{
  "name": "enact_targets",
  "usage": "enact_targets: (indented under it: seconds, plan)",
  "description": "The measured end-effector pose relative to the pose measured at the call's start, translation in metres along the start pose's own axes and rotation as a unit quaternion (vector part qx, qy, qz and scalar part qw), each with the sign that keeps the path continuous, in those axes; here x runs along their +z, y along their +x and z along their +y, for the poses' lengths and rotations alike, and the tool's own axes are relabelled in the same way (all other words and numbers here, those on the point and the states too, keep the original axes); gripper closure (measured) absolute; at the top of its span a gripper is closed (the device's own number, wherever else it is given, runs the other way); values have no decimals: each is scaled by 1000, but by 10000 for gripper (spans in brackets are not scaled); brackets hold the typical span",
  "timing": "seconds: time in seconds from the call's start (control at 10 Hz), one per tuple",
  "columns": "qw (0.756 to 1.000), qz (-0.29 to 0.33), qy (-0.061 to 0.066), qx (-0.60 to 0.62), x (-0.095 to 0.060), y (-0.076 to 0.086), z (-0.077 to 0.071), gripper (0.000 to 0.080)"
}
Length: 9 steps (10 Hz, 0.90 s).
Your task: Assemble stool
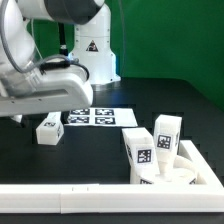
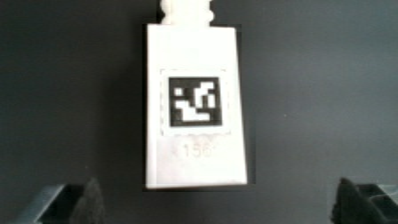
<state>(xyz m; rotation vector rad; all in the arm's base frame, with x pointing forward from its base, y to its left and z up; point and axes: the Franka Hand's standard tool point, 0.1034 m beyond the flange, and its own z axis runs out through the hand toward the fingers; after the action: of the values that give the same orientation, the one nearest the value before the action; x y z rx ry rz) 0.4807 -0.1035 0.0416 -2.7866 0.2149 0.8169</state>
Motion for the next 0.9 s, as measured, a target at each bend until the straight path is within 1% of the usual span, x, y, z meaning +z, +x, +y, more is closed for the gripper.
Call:
enact_targets:
  seconds: [0.1,0.2,0.3,0.4,0.5,0.6,0.7,0.8,0.9]
  plan:
    - [999,-41,9,1,3,-6,-2,151]
    - [996,-88,11,10,8,-7,-2,150]
    - [988,-151,13,31,15,-8,-4,150]
    - [982,-183,12,35,19,0,-3,150]
    - [985,-170,8,31,17,7,-2,150]
    - [985,-170,9,31,16,5,-2,150]
    - [984,-174,7,36,20,3,-1,150]
    - [981,-189,2,48,35,-3,0,150]
    - [975,-212,0,72,45,-10,0,150]
